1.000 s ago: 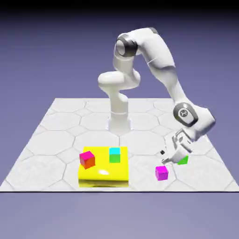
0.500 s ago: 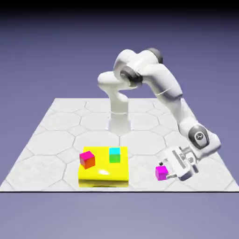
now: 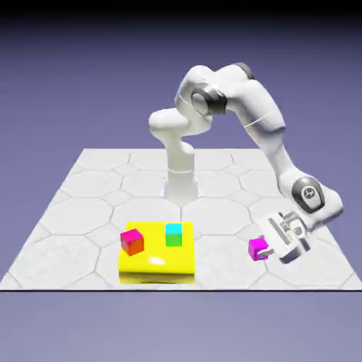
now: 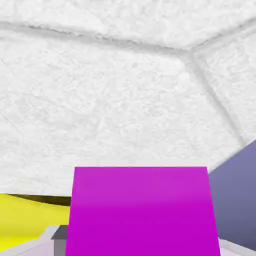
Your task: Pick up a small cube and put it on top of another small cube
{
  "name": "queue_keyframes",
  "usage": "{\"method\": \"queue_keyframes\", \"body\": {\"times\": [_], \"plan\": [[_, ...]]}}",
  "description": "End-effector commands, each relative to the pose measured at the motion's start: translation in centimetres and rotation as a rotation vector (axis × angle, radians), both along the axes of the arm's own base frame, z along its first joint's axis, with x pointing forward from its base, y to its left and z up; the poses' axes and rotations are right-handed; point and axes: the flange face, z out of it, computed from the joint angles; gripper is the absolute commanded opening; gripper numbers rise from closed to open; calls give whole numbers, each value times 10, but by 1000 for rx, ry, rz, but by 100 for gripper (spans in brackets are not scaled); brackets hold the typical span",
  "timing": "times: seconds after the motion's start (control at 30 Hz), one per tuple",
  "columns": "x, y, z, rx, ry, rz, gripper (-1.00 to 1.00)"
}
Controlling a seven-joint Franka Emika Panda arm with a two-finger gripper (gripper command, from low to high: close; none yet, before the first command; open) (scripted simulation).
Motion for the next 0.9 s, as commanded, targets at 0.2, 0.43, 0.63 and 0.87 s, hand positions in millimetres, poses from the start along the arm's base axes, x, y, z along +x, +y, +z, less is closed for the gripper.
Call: {"method": "queue_keyframes", "body": {"times": [0.2, 0.43, 0.63, 0.87], "plan": [[-2, -69, 54, 25, -19, 89, -100], [-27, -141, 90, 7, -19, 167, -100], [-64, -202, 106, -32, 5, 217, -100], [-46, -243, 62, -35, 7, 218, -100]]}}
